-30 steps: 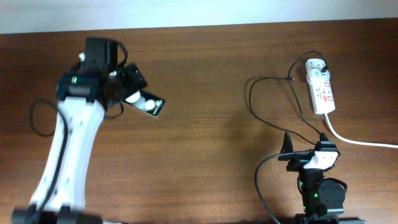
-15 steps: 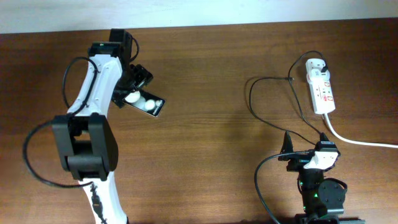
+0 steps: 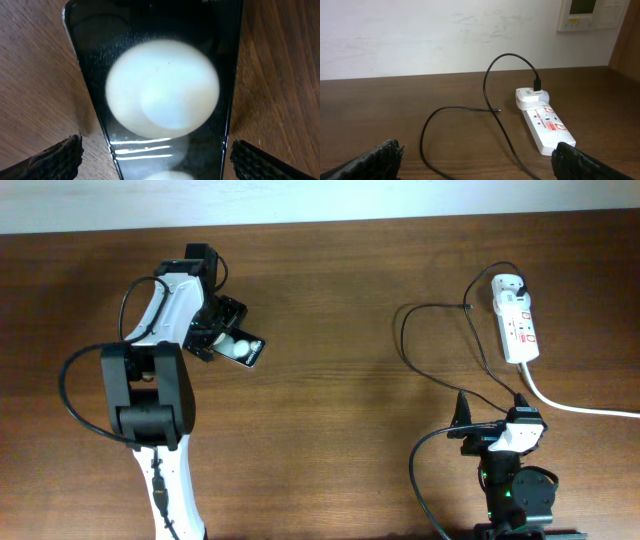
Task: Plug charger to phone and switch on socket
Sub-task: 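Reach the left gripper down to the black phone and grasp it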
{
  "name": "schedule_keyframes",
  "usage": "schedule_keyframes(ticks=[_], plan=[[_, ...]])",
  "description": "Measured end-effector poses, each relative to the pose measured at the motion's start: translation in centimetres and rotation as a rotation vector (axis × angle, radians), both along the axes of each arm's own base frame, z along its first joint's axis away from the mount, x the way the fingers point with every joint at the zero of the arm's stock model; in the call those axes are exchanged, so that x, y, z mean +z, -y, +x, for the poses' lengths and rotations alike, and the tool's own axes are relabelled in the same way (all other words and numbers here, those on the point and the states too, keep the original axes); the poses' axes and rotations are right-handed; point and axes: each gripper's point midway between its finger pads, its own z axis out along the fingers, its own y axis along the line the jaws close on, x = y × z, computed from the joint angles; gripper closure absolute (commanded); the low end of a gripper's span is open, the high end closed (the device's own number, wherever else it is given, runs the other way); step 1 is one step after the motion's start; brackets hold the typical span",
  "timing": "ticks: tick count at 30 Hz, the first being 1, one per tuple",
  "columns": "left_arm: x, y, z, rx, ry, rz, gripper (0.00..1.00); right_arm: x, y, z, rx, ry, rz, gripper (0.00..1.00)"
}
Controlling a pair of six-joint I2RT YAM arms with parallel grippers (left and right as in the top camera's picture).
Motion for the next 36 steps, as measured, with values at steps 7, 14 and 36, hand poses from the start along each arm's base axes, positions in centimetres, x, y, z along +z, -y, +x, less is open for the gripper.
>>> schedule_keyframes(ticks=[7,14,36], plan=[[-0.7,-0.1,0.4,0.002,0.007,0.004,0.01,0.0,0.0,0.0,0.0,0.0,0.0,0.01],[-1.0,-0.2,-0.2,0.056,-0.015,0.011,0.25,0.0,0.0,0.0,0.0,0.0,0.001,0.01],[6.6,0.7,-2.3,-0.061,-0.03,-0.039,0.48,0.0,0.0,0.0,0.0,0.0,0.0,0.01]])
